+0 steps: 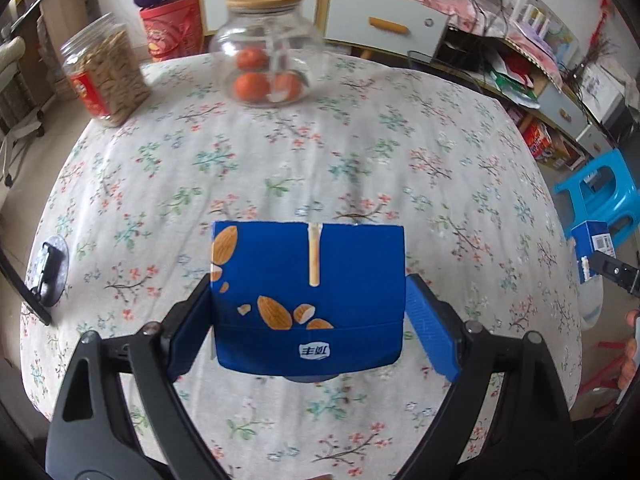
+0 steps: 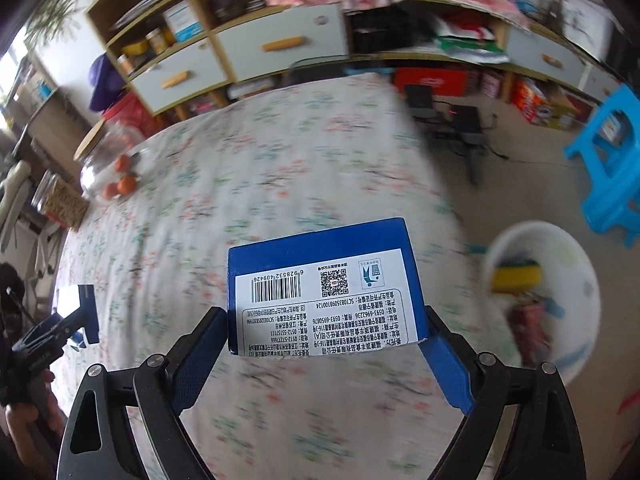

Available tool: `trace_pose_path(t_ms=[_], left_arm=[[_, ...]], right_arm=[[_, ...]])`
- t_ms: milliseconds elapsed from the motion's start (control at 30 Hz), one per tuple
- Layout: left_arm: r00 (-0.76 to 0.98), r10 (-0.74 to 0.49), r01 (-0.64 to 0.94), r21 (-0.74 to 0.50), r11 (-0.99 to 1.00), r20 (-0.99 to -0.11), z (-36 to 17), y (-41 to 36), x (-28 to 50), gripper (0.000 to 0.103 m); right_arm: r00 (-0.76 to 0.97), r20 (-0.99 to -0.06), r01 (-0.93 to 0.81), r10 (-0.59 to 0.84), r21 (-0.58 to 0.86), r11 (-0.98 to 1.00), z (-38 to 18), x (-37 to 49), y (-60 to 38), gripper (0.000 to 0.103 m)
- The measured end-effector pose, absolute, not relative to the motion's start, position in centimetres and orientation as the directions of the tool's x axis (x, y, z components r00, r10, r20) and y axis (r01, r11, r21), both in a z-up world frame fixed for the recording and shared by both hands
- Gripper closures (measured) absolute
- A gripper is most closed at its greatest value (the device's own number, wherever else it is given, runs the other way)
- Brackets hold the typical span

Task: Collect trash
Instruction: 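Carry both boxes to the bucket while the right gripper releases its box inside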

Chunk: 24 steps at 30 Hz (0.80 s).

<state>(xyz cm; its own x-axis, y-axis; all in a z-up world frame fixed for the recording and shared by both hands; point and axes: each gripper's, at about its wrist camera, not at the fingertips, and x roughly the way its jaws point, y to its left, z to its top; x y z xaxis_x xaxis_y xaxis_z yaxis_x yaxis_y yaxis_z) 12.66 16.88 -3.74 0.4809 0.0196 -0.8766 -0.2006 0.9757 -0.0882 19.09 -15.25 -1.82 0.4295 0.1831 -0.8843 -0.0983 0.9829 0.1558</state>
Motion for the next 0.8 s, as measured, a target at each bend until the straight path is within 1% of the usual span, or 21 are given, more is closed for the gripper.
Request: trace_pose_path(t_ms=[233,500,667,800], left_arm=[[0.496,-0.013,-0.118,-0.082,0.990,-0.868,-3.6,11.8,13.5,0.012],[0.501,-0.103,-0.038,-0.140,0.989,-0.860,-3.4,6.7,14.3,0.012],[0.493,-0.154,-0.013,-0.184,0.983,-0.856,-3.3,4.3,14.9,0.012],[0.509,-0.170,0.015,-0.189,0.982,-0.844,-2.6,2.1,15.3,0.012]], right_arm=[[0.460,-0.873,0.015,0.161,0.190,0.982,-1.9,17.7,-23.0,0.008],[0.456,-0.877,0.174,0.153,0.256,0.951,-3.5,17.4,-31.4,0.008],[0.473,-0.866,0.226,0.163,0.298,0.927,-3.8,17.6,-34.8,0.008],[0.458,-0.871,0.234,0.178,0.311,0.921,-4.4,17.9,-36.0,0.007]])
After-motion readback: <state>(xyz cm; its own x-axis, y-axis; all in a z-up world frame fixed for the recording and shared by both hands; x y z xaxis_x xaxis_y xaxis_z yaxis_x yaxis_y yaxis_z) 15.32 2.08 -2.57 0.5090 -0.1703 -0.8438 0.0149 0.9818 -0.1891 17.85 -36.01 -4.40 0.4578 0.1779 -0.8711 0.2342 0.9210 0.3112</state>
